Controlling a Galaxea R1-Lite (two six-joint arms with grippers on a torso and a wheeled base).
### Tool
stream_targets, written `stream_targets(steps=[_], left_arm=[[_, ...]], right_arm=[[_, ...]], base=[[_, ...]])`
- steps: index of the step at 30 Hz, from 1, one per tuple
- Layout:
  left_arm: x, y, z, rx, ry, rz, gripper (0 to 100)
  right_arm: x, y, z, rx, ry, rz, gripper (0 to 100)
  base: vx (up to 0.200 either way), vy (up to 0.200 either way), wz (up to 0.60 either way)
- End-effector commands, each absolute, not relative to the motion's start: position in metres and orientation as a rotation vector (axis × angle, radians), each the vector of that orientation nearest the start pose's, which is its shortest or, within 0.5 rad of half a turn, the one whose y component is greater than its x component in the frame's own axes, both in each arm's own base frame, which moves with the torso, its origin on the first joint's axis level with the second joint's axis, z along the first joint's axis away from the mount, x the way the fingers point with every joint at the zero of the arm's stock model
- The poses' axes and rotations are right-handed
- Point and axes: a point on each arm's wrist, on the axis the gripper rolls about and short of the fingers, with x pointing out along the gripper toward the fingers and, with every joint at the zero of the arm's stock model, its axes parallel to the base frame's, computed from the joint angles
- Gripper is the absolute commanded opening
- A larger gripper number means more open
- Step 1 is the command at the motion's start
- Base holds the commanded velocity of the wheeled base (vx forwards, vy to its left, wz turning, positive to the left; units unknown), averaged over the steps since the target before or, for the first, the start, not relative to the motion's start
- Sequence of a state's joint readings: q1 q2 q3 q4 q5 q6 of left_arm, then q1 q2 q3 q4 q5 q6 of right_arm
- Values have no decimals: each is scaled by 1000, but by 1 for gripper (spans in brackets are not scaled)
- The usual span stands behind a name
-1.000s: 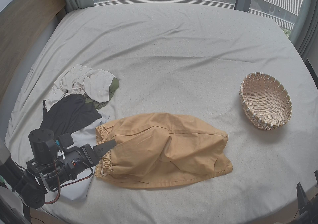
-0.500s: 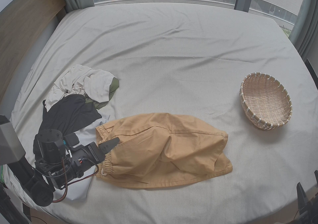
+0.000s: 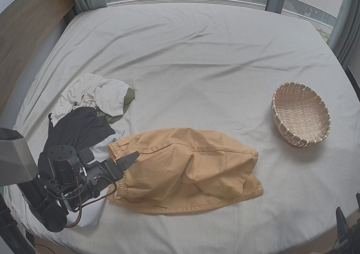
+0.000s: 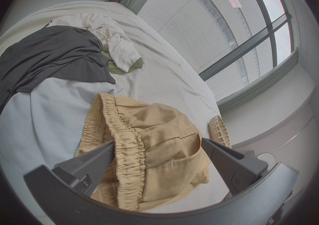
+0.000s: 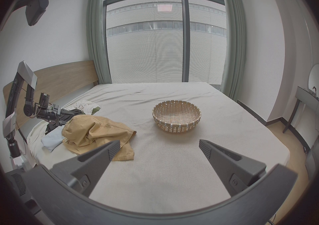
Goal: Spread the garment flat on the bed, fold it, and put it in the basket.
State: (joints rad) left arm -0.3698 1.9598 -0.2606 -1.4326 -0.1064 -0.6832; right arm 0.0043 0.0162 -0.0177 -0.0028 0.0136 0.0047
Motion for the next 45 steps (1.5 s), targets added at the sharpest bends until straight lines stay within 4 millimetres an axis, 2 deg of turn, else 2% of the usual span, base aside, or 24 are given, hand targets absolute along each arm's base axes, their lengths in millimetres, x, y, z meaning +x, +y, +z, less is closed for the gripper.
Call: stream_targets(steps=[1,6,20,21,29,38,39,45], left_arm=[[249,-99,68,-636,410,-368,100],[254,-101,72,-653,389,-371,100],[251,-105,73,-675,379,-392,100],[251,-105,72,-673,381,-391,0],[248,-105,67,-666,380,-395,0],[255,-101,68,-673,352,-392,0],[255,-101,68,-672,353,-391,100],[248,-108,62,-635,386,-404,100]], right_arm=[[-22,0,76,5,3,18,100],[-22,0,76,5,3,18,100],[-22,0,76,5,3,18,100],[-22,0,76,5,3,18,100],[-22,0,76,5,3,18,100],[-22,0,76,3,3,18,100],[-22,0,76,5,3,18,100],[-22,0,76,3,3,18,100]], base=[[0,0,0],[0,0,0],[0,0,0],[0,0,0],[0,0,0],[0,0,0],[0,0,0],[0,0,0]])
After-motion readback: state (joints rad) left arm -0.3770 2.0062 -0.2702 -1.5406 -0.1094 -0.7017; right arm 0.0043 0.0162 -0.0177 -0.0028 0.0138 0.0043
